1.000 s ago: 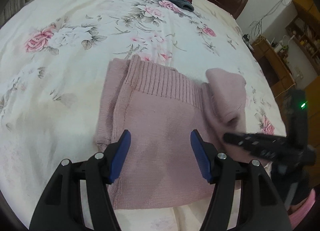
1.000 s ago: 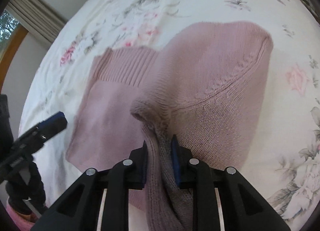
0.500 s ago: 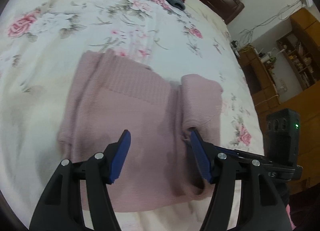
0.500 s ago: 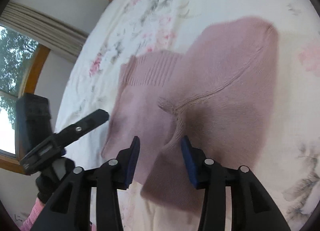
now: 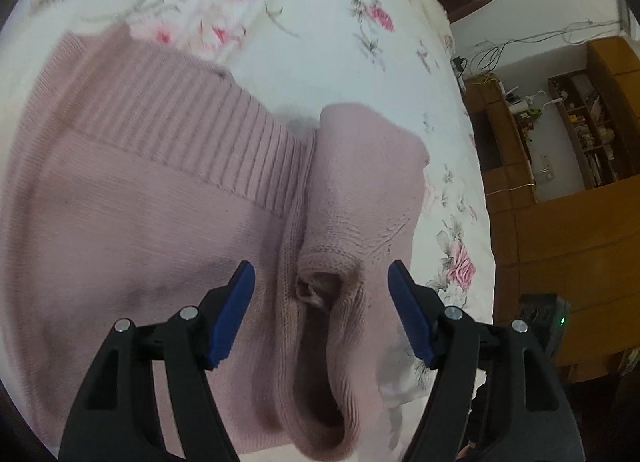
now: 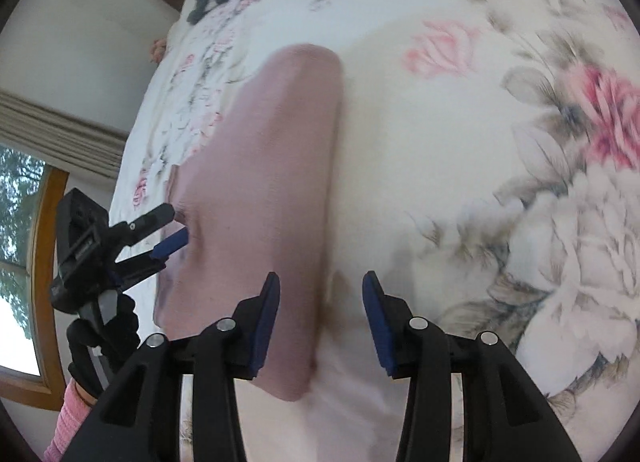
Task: Fold small clothes
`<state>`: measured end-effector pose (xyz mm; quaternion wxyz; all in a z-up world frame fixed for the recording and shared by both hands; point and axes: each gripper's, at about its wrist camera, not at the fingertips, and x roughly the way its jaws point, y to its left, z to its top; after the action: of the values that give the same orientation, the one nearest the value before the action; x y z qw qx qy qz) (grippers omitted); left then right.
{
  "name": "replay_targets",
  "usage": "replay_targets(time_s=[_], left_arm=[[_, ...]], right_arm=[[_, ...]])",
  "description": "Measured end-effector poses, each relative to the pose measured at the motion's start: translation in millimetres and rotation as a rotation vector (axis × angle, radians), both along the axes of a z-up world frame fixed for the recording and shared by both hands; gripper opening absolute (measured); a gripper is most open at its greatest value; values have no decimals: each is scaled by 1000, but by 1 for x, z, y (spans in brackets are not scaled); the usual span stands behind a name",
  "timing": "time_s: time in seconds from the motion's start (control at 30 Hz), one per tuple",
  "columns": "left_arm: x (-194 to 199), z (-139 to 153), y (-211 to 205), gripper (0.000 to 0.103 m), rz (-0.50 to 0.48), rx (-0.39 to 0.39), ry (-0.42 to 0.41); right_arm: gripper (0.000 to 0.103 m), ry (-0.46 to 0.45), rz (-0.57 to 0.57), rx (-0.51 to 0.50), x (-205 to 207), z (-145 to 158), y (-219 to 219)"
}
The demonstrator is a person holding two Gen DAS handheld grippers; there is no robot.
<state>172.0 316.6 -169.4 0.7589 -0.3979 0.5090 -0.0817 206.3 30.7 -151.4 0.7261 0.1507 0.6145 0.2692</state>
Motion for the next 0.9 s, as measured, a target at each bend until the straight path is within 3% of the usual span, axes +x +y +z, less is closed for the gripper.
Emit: replay_targets(time_s=[0.27, 0.33, 0.4, 0.47, 0.73, 0.83, 0.9], left_arm=[[12, -24, -11, 69, 21, -124, 30], [12, -23, -14, 65, 17, -163, 23], [12, -23, -20, 52, -2, -164, 22], [14, -25, -26, 46, -24, -160, 31], [21, -33, -38, 49, -24, -137, 54], [22, -26, -40, 28, -19, -115, 30], [20, -16, -43, 24, -19, -85, -13]], right_arm=[[44, 37, -22, 11, -3, -21, -8], [44, 37, -19, 10, -3, -23, -8], [44, 36, -18, 8, -3, -23, -8], [44, 42, -22, 10, -2, -27, -7], [44, 55, -21, 8, -4, -33, -9], [44, 65, -31, 16, -4, -34, -14], [44, 68, -36, 18, -4, -35, -16]])
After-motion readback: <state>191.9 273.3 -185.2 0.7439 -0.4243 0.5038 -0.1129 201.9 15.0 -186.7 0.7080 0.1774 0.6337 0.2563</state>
